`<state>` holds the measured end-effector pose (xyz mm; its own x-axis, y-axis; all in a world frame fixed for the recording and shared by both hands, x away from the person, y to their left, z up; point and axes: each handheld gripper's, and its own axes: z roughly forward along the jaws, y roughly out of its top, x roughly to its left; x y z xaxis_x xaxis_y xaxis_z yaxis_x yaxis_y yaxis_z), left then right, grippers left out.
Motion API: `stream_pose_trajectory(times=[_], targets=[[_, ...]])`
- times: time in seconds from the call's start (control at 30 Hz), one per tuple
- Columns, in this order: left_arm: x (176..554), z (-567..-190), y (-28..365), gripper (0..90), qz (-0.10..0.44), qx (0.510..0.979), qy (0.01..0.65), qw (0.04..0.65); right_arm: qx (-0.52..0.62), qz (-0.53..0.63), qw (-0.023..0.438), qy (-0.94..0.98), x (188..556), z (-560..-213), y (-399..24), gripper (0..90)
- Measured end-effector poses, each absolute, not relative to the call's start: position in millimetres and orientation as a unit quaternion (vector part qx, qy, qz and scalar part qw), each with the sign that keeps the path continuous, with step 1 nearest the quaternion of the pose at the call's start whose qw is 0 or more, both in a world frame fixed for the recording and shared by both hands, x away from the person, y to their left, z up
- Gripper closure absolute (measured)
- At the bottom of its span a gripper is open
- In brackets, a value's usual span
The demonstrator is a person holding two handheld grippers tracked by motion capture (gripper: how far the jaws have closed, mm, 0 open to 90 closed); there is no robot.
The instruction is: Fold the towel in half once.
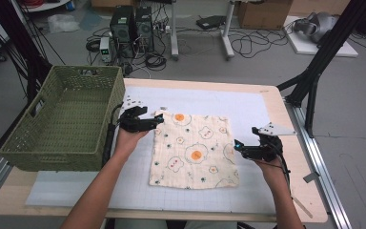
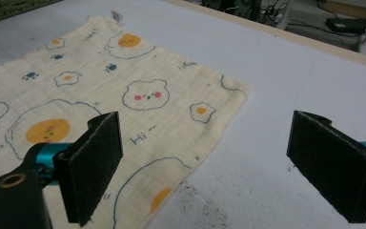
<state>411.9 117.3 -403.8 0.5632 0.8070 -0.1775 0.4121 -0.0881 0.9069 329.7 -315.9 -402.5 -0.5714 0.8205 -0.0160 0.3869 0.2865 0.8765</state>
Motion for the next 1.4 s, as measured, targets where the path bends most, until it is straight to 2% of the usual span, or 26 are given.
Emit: stream_pose_trajectory(times=[0.43, 0.73, 1.07, 1.27, 1.4], targets=[[451.5, -418.1, 110.1, 31.2, 0.175, 0.740, 0.460, 0.458, 0.402, 0.446, 0.233, 0.765, 327.6, -408.4, -320.1, 11.1], [471.6, -430.7, 95.5, 37.6, 0.195, 0.771, 0.455, 0.400, 0.404, 0.447, 0.225, 0.766, 330.2, -411.7, -320.2, 11.1], [473.5, -444.8, 88.1, 55.4, 0.208, 0.800, 0.433, 0.360, 0.406, 0.447, 0.226, 0.765, 329.1, -411.3, -319.7, 11.1], [472.4, -445.9, 88.9, 81.4, 0.186, 0.804, 0.419, 0.380, 0.410, 0.433, 0.217, 0.773, 343.4, -415.7, -313.2, 11.1], [471.9, -448.3, 93.3, 85.3, 0.175, 0.792, 0.430, 0.397, 0.412, 0.435, 0.209, 0.773, 363.0, -412.2, -309.2, 11.1]])
